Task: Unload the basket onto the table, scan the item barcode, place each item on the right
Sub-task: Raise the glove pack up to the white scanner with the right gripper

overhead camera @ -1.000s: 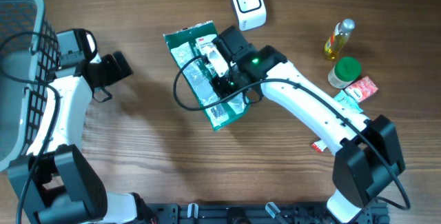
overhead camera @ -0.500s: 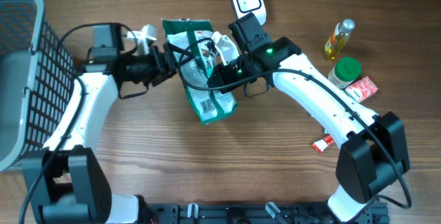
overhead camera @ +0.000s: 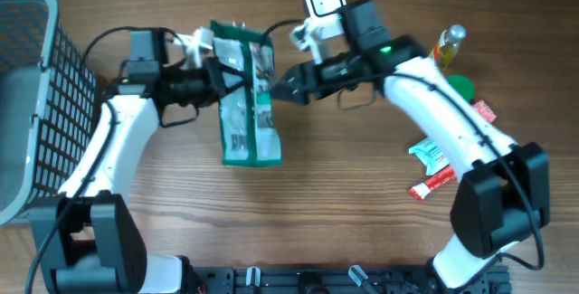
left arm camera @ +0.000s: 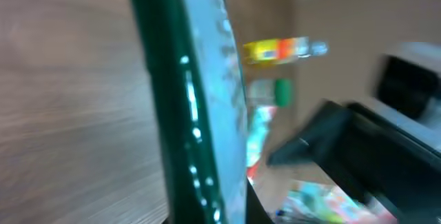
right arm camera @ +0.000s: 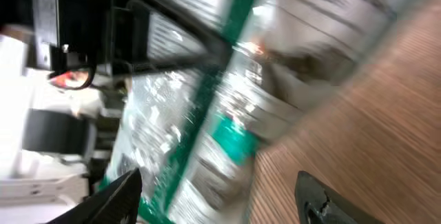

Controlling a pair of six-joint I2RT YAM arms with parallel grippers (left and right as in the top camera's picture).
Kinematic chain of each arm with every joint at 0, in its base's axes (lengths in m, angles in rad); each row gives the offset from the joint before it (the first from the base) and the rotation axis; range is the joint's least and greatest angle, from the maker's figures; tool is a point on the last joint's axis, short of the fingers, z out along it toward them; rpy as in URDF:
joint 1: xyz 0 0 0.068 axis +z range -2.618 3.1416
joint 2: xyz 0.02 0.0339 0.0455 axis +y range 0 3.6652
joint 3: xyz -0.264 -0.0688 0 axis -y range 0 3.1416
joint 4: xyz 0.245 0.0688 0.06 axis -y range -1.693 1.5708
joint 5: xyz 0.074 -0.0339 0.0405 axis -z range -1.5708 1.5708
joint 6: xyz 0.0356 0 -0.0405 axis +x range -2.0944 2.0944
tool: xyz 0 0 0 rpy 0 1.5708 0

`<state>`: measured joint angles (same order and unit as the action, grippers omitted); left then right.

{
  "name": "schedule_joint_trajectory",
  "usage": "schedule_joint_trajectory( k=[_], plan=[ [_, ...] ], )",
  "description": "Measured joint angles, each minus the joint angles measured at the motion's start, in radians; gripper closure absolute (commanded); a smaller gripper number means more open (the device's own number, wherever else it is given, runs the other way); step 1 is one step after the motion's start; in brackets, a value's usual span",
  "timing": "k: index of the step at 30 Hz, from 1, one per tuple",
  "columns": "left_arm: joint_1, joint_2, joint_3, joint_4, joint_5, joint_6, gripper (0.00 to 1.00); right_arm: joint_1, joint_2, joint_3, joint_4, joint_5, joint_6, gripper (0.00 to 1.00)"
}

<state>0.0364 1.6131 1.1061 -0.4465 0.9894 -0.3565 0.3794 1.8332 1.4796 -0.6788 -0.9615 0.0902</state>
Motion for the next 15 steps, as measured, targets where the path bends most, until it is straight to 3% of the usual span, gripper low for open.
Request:
schedule_joint_trajectory(
  k=[4, 7, 15],
  plan=[
    [0.08, 0.0, -0.005, 0.244, 0.328, -0.018, 0.96, -0.05, 0.0, 0.0, -0.028, -0.127, -0.048, 0.33],
    [0.082, 0.001, -0.004, 0.319, 0.461, -0.056, 0.96, 0.005, 0.0, 0.0, -0.022, -0.165, -0.097, 0.39],
    [0.127, 0.001, -0.004, 0.462, 0.555, -0.21, 0.96, 0.08, 0.0, 0.0, 0.09, -0.254, -0.148, 0.48]
  ],
)
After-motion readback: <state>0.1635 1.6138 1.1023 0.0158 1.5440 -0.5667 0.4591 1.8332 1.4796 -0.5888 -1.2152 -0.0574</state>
